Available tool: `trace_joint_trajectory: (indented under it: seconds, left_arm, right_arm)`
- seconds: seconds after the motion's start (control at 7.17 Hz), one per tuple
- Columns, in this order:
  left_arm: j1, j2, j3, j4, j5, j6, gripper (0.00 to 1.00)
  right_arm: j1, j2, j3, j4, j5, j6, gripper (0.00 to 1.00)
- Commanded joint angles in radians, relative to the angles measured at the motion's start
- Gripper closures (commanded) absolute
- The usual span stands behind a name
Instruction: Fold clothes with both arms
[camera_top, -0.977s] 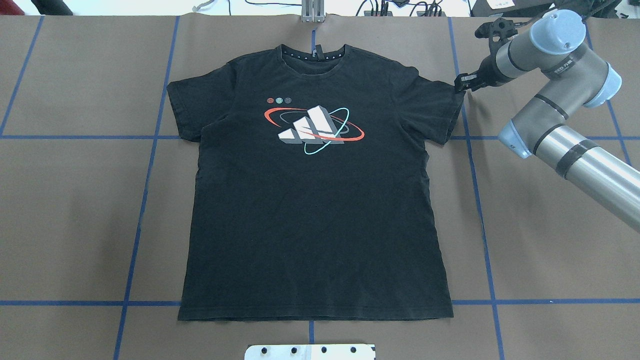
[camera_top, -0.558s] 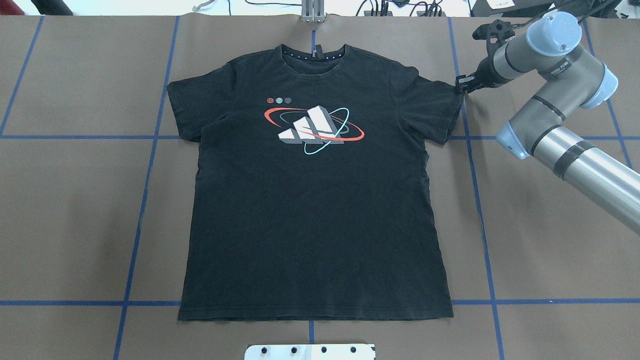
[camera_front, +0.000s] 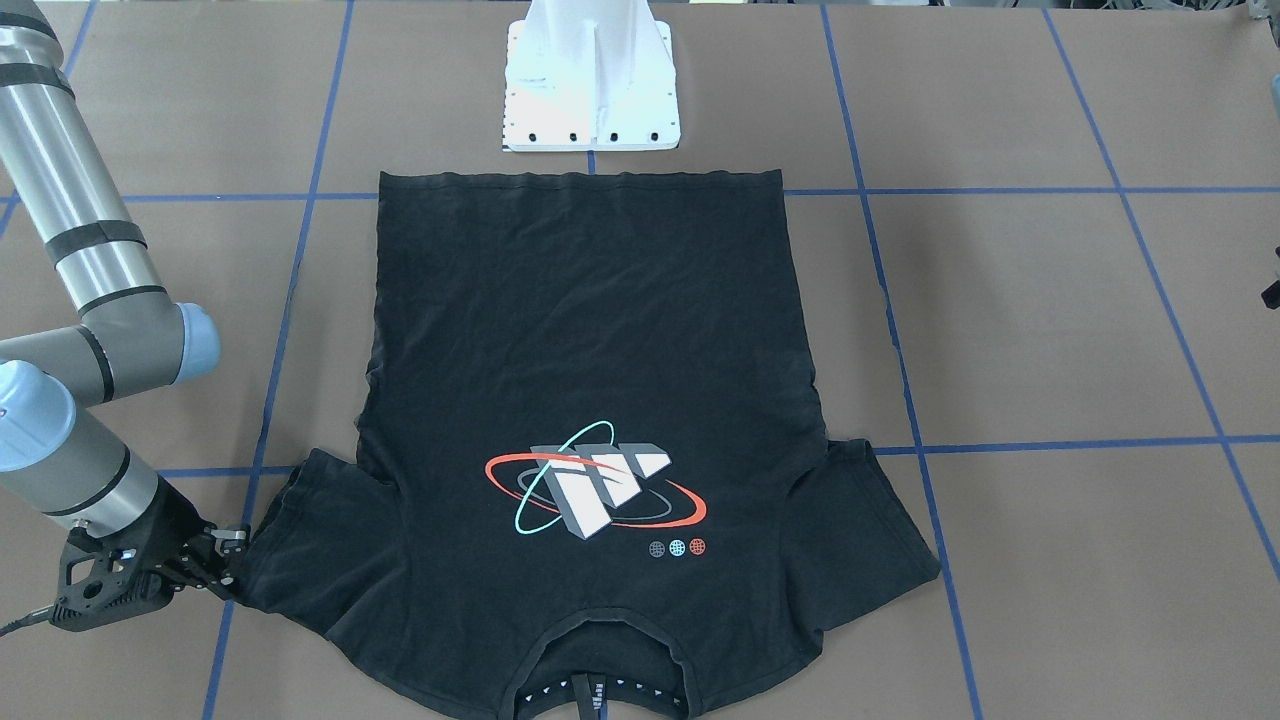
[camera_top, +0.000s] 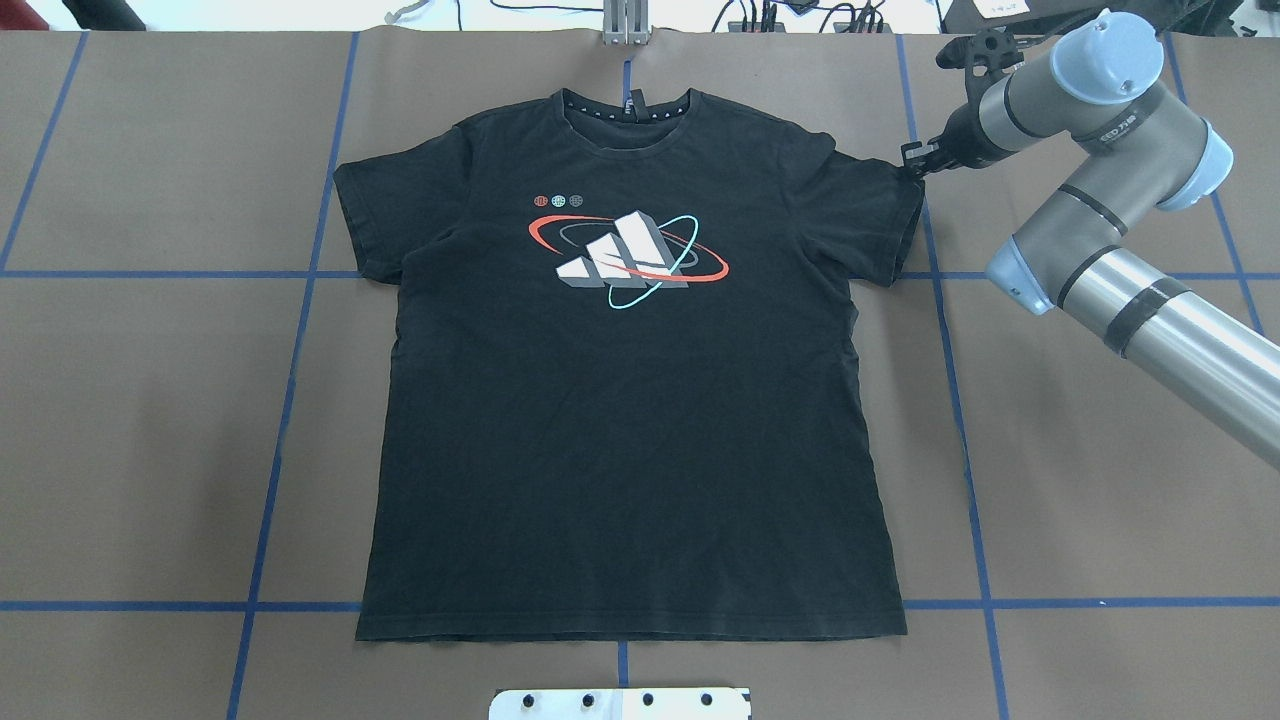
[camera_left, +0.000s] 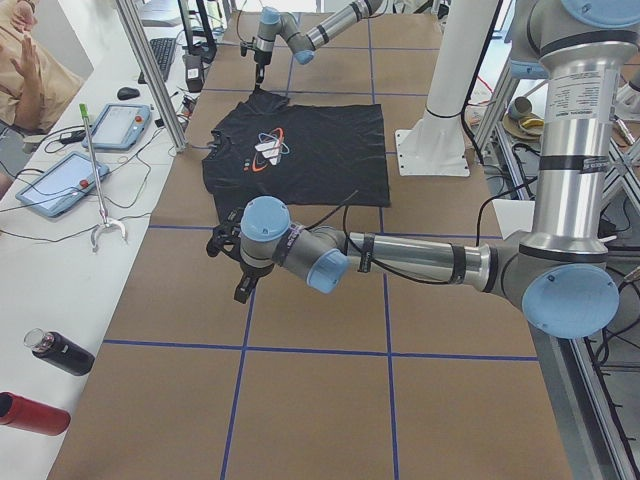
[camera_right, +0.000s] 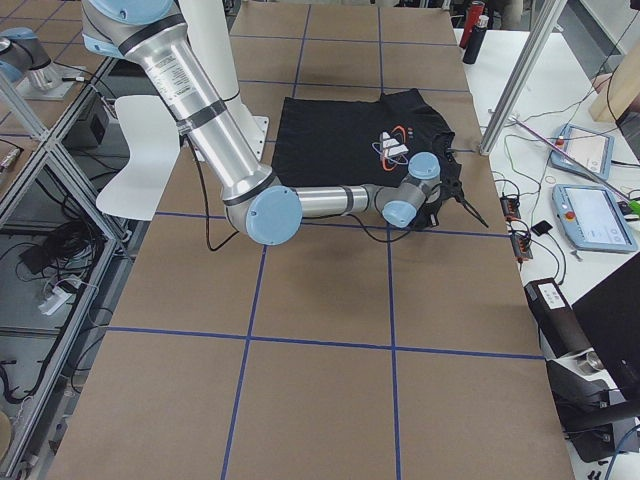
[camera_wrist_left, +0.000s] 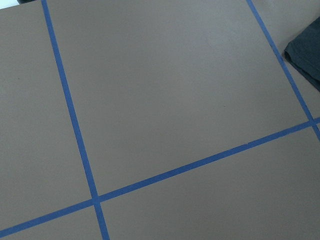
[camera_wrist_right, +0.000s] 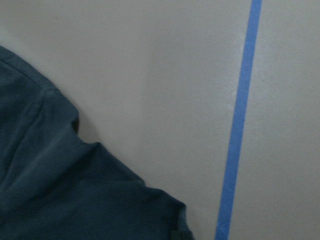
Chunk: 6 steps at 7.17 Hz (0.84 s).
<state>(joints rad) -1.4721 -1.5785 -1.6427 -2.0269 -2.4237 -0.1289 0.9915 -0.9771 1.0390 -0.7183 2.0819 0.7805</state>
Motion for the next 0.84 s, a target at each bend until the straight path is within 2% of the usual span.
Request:
trace_joint_trajectory:
  seconds: [0.0, 0.14, 0.42, 0.7]
  left_arm:
    - [0.001, 0.000, 0.000, 0.001, 0.000, 0.000, 0.01]
    - [0.001, 0.000, 0.000, -0.001, 0.000, 0.000, 0.01]
    - [0.001, 0.000, 0.000, -0.001, 0.000, 0.000, 0.01]
    - [0.001, 0.000, 0.004, -0.001, 0.000, 0.000, 0.01]
  right_arm:
    - [-0.004, -0.008, 0.108, -0.001, 0.047, 0.112, 1.00]
    - [-0.029, 0.000, 0.152, -0.004, 0.069, 0.193, 1.00]
    - [-0.085, 0.056, 0.159, -0.027, 0.048, 0.323, 1.00]
    - [-0.148, 0.133, 0.151, -0.139, -0.067, 0.342, 1.00]
